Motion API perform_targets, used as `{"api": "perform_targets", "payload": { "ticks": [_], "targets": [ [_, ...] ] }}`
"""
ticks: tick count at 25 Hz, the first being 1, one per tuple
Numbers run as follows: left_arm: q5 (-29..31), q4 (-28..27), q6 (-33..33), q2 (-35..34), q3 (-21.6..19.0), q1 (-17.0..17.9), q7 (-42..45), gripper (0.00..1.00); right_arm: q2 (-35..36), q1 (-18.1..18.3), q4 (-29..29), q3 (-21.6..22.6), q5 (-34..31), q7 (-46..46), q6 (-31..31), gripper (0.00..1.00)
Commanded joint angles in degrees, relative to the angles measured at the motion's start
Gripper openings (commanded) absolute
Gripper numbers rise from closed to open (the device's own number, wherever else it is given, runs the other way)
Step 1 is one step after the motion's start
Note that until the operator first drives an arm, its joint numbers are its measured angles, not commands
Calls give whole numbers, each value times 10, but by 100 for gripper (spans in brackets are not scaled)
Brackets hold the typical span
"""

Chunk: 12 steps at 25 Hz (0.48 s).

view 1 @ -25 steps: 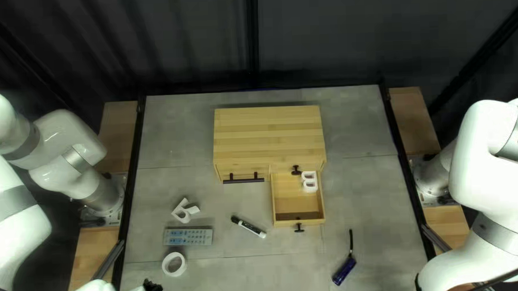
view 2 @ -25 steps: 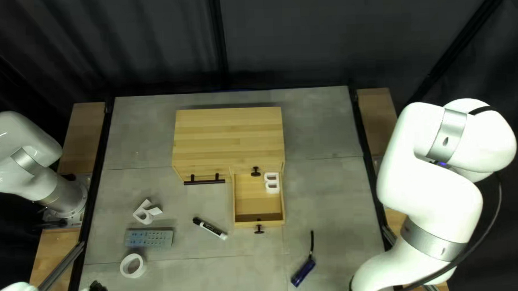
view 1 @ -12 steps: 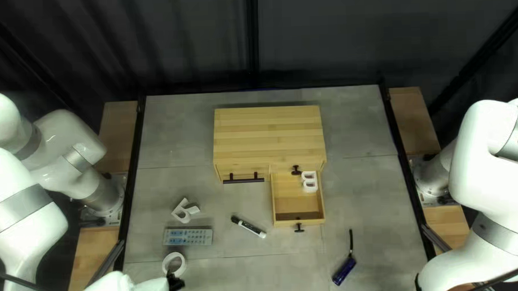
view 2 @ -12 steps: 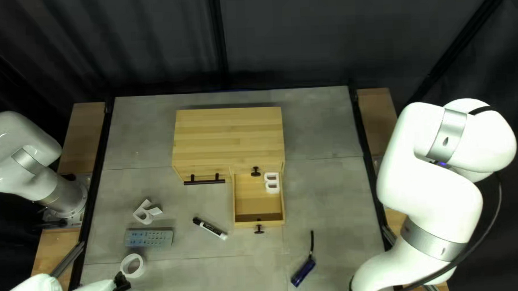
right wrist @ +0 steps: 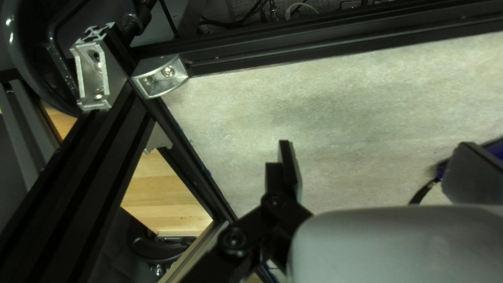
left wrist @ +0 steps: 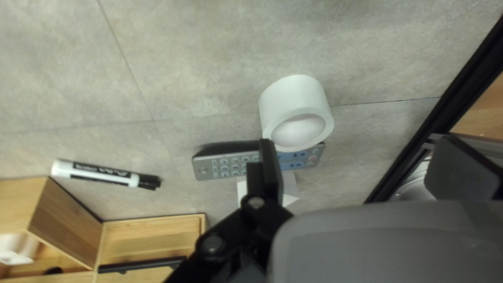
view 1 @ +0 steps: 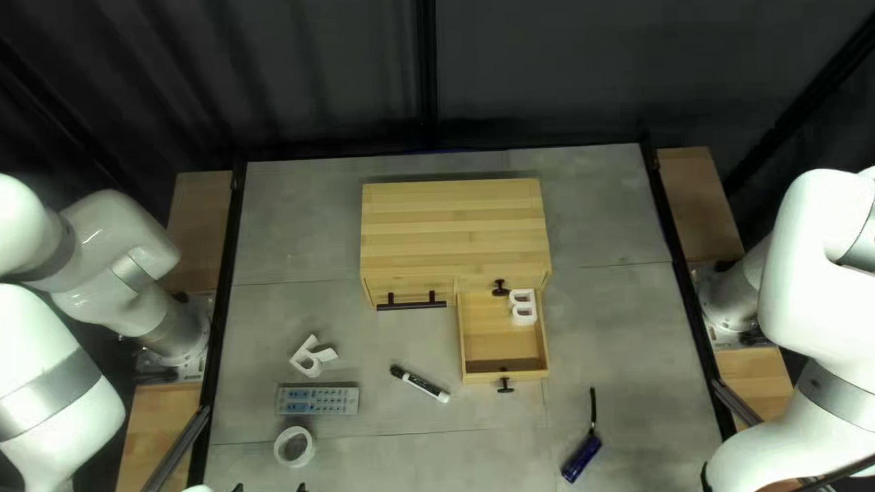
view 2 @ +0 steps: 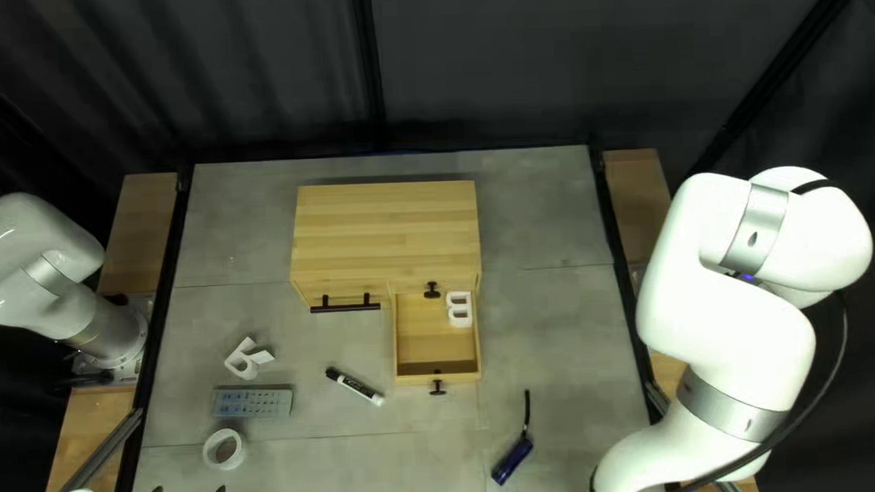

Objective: Open drawers and place objects into drawer and close

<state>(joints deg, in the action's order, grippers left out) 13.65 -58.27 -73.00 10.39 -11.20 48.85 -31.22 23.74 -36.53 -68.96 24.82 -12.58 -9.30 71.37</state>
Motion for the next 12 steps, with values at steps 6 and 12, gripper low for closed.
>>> {"api": "perform_targets", "payload": {
  "ticks": [6,12],
  "targets": [
    [20,36,28,-3,13,-18,-40,100,0,0,0,0,0,0,0,100],
    [24,30,26,2,14,-20,-62,100,0,0,0,0,0,0,0,100]
  ]
}}
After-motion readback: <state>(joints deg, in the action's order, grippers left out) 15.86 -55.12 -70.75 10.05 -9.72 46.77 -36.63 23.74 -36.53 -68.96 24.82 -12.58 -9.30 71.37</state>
